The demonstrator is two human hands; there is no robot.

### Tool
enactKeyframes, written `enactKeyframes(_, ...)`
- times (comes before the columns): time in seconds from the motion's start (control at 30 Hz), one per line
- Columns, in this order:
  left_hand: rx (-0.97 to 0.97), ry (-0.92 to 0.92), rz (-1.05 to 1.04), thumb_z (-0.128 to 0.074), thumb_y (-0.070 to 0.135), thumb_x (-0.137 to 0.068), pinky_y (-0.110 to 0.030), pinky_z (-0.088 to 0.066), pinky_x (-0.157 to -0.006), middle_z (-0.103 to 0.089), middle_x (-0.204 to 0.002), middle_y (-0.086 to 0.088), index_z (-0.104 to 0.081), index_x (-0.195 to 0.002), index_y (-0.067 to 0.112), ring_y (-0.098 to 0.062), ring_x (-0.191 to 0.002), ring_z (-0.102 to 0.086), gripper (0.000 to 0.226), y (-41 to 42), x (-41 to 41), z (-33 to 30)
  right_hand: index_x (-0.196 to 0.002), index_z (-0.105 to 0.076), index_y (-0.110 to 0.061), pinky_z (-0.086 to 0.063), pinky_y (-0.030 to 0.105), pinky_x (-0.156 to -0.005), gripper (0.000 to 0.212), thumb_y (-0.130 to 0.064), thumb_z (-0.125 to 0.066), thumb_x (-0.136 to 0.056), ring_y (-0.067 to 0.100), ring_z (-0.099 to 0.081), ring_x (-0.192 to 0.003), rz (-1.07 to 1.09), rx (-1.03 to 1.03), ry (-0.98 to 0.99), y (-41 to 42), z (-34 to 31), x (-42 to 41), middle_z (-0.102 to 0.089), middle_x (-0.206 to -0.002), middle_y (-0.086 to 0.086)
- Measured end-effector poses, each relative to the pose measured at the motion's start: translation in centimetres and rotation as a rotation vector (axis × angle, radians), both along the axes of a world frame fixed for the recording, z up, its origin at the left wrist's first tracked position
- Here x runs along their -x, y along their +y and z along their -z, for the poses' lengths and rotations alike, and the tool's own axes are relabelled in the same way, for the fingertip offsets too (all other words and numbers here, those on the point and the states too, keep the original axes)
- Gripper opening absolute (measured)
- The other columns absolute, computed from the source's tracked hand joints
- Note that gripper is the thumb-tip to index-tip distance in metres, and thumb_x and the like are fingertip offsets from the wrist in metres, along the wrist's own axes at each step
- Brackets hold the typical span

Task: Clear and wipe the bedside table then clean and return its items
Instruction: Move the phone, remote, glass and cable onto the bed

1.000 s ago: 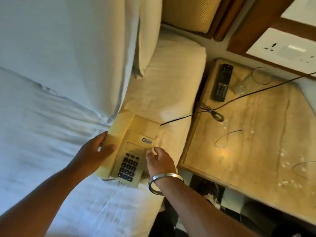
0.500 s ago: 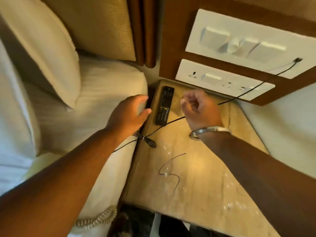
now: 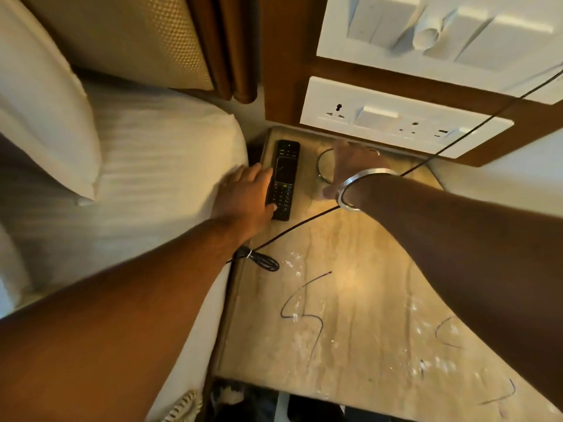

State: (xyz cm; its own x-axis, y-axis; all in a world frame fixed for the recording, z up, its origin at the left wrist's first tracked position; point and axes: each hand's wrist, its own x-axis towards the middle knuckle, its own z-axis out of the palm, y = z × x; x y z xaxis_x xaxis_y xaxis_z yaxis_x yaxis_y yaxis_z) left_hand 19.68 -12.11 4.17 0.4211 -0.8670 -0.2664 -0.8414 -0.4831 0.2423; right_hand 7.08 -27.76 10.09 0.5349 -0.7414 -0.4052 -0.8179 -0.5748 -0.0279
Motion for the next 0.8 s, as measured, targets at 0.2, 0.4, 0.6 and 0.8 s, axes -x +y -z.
enactKeyframes(0.2,-0.01,-0.062,0.016,-0.058,0.061,-0.089,-0.049,0.003,-0.123,0.001,-0.169,-0.008,0.002,-0.16,0.025,-0.034,-0.155,0.007,0.1,1.4,-0.7,-2.1,-0.116,-0.053,-0.016,-0.051,0.038,-0.073,0.08,-0.053,-0.083,-0.052,0.032,-0.059,-0.095,-0.006,0.063,0.047,1.2,-2.4,-0.5,-0.061,-0.109,0.01)
enactKeyframes(0.4,-0.019,-0.094,-0.075,-0.052,0.073,-0.083,-0.056,0.003,-0.121,0.002,-0.169,-0.009,0.006,-0.159,0.025,-0.034,-0.155,0.004,0.107,7.0,-3.9,-7.0,-0.117,-0.052,-0.019,-0.045,0.036,-0.074,0.082,-0.061,-0.076,-0.051,0.034,-0.056,-0.101,-0.024,0.059,-0.178,5.8,-8.1,-4.8,-0.058,-0.11,0.011)
enactKeyframes(0.6,-0.002,-0.12,-0.168,-0.047,0.076,-0.085,-0.055,-0.001,-0.121,-0.003,-0.169,-0.008,0.005,-0.159,0.024,-0.033,-0.155,-0.001,0.104,14.8,-7.6,-8.4,-0.127,-0.046,-0.022,-0.049,0.041,-0.085,0.081,-0.058,-0.076,-0.061,0.033,-0.053,-0.113,-0.037,-0.04,-0.341,11.5,-10.4,-12.9,-0.058,-0.123,0.009)
enactKeyframes(0.8,-0.045,-0.083,-0.213,-0.045,0.076,-0.086,-0.052,0.0,-0.125,0.002,-0.169,-0.009,0.007,-0.159,0.02,-0.032,-0.155,0.004,0.106,19.0,-9.4,-6.4,-0.133,-0.04,-0.019,-0.05,0.045,-0.09,0.082,-0.054,-0.075,-0.069,0.035,-0.051,-0.118,-0.09,-0.009,-0.387,14.8,-7.7,-20.3,-0.053,-0.129,0.012)
